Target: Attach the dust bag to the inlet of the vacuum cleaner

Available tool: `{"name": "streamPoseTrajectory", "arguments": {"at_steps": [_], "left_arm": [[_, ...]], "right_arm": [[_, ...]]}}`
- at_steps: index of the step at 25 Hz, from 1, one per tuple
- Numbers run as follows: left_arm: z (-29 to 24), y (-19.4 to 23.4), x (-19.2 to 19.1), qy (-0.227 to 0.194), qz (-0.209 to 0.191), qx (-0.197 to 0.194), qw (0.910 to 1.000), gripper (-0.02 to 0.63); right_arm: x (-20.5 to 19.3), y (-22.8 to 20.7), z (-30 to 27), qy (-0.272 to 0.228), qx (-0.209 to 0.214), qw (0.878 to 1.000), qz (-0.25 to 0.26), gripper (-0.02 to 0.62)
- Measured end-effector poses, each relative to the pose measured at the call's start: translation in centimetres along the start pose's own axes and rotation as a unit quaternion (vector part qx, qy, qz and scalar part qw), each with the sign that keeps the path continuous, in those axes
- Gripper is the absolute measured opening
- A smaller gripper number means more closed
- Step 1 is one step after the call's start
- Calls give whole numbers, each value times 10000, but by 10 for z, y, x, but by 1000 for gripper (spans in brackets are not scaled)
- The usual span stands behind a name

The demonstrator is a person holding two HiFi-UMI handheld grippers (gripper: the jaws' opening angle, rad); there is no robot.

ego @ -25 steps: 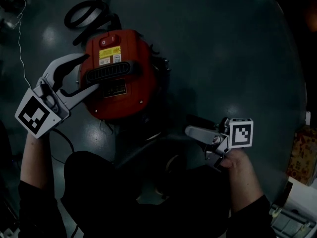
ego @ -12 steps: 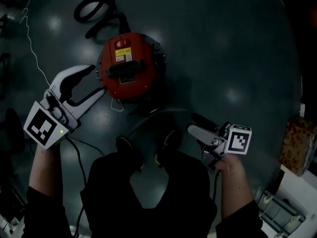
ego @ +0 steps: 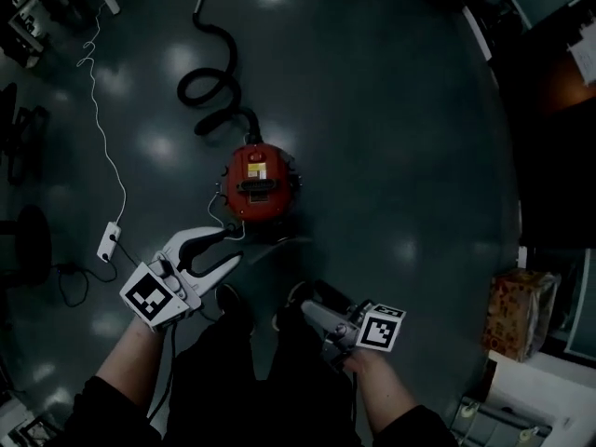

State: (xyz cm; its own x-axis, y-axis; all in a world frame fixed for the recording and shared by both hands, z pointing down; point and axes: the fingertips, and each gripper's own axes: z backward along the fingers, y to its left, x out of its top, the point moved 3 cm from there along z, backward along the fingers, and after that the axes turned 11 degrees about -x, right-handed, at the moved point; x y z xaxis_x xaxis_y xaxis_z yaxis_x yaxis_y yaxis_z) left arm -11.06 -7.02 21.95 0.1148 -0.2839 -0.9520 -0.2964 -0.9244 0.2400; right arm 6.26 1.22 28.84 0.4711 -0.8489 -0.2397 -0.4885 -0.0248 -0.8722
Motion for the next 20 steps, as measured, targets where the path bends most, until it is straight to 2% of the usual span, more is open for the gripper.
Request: {"name": "streamPoseTrajectory", "arguments": {"at_steps": [2, 5, 8, 11, 13, 15, 18, 20], "left_arm": [[17, -26, 18, -159, 281, 24, 9995, 141], [36, -63, 37, -305, 441, -76, 9985, 124], [45, -97, 51, -324, 371, -135, 9987, 107], [51, -131, 57, -387, 251, 17, 9989, 85], [53, -156, 63, -481, 220, 230, 9983, 64], [53, -182, 68, -625, 334, 532, 9961, 44], [46, -226, 68, -882, 686, 966, 9890, 3], [38, -252, 63, -887, 727, 1097, 9873, 2]], "right_arm": [[-14, 44, 16, 25, 41, 10000, 59, 525], [-29, 92, 37, 13, 52, 9993, 367, 525], [-37, 118, 48, -95, 84, 9954, 951, 522], [-47, 140, 57, -69, 373, 9862, 1614, 503], [-53, 149, 67, -40, 645, 9776, 2004, 426], [-61, 149, 83, 3, 904, 9698, 2267, 386], [-67, 145, 120, -46, 1238, 9603, 2498, 201], [-69, 143, 143, -100, 1367, 9552, 2622, 179]]}}
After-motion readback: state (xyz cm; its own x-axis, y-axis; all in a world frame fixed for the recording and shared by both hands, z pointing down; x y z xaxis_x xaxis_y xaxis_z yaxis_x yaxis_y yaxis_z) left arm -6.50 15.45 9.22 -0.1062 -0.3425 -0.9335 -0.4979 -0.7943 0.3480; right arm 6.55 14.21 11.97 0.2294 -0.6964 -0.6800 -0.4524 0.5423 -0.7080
